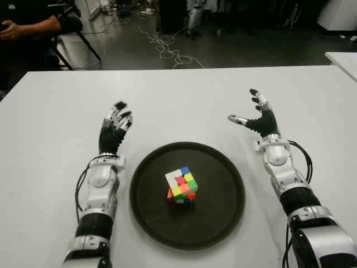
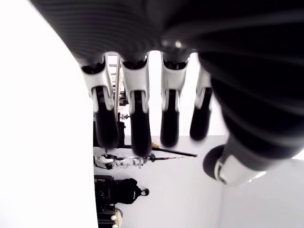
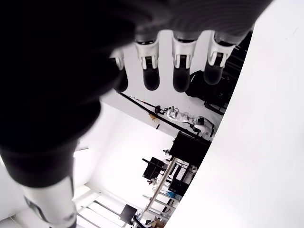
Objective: Pick up the Rubik's Cube and put it in the plate
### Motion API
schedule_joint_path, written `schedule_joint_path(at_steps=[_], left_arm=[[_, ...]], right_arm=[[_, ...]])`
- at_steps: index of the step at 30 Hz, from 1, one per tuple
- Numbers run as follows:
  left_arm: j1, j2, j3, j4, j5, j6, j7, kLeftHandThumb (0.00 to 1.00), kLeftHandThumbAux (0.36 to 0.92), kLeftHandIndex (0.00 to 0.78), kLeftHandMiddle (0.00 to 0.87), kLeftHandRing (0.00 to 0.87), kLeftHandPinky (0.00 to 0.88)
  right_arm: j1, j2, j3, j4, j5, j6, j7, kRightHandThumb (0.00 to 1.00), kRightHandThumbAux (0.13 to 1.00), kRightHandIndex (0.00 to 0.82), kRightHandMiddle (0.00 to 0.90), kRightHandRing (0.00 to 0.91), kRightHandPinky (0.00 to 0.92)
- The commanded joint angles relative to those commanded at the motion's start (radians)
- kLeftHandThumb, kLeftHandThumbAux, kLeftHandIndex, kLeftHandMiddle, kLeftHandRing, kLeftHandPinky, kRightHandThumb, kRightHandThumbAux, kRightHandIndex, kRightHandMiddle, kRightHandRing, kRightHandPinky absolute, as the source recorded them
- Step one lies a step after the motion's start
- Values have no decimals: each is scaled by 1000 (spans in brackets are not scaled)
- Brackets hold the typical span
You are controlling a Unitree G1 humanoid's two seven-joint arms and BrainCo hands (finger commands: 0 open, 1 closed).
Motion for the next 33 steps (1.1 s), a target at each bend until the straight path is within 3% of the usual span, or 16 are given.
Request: schedule_joint_path(at_steps=[13,33], left_arm=[[-20,11,-2,47,22,-33,12,176,604,58,80,68,68],[-24,19,1,53,-7,-21,-22,173,626,49,88,78,82]], right_arm=[[-10,5,-8,20,26,-25,16,0,780,65,120,94,53],[-16,10,-2,21,8,-14,4,0,780,67,113,93,61]])
